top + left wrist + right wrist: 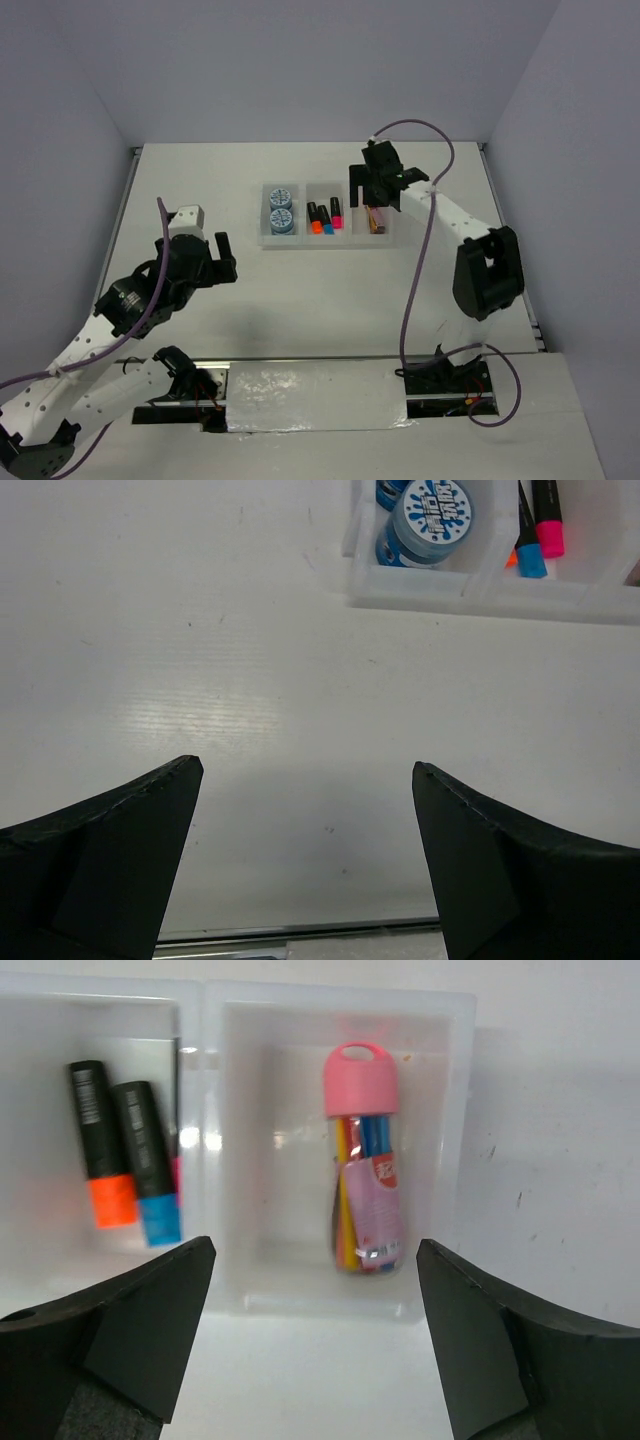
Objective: Sort the stationery into containers
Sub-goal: Reset both arms
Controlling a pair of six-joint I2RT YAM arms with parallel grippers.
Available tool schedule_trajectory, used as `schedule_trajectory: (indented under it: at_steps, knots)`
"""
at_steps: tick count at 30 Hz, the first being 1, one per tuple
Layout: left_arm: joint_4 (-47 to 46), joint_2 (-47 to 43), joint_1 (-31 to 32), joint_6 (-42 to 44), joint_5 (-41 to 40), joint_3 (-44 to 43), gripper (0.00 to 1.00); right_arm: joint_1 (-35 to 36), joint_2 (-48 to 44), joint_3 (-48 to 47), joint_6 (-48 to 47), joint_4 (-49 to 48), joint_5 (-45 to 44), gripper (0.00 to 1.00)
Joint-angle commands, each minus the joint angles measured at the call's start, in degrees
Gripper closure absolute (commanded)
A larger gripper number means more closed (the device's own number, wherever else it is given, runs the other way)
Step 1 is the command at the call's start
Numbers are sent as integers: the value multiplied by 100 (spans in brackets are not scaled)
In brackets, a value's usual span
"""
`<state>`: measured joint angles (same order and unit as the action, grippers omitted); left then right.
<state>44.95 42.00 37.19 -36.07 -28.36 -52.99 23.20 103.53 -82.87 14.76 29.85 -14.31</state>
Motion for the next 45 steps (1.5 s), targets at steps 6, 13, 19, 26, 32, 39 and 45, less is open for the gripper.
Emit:
schedule_trajectory:
  at_steps: [6,13,19,26,32,39,45]
  knots:
    - [102,388,-773,-94,-575,-290,1,246,-3757,1227,-316,240,297,7]
    - [171,214,-1680,31,-863,-519,1,255,-6544,1670,-89,1540,-327,0]
    - [278,-674,-1680,293,-689,-599,1,255,-7899,1406,18,2604,-284,0]
    - [533,-1457,-1645,426,-830,-493,1,272,-8278,1704,-9,2887,-283,0]
    - [357,-1958,-1645,382,-627,-317,1,264,-8270,2020,18,2746,-283,0]
    - [243,-1836,-1645,373,-513,-194,1,264,-8313,2099,70,2571,-494,0]
    - [260,-1634,-1654,382,-539,-220,1,264,-8252,2135,123,2324,-441,0]
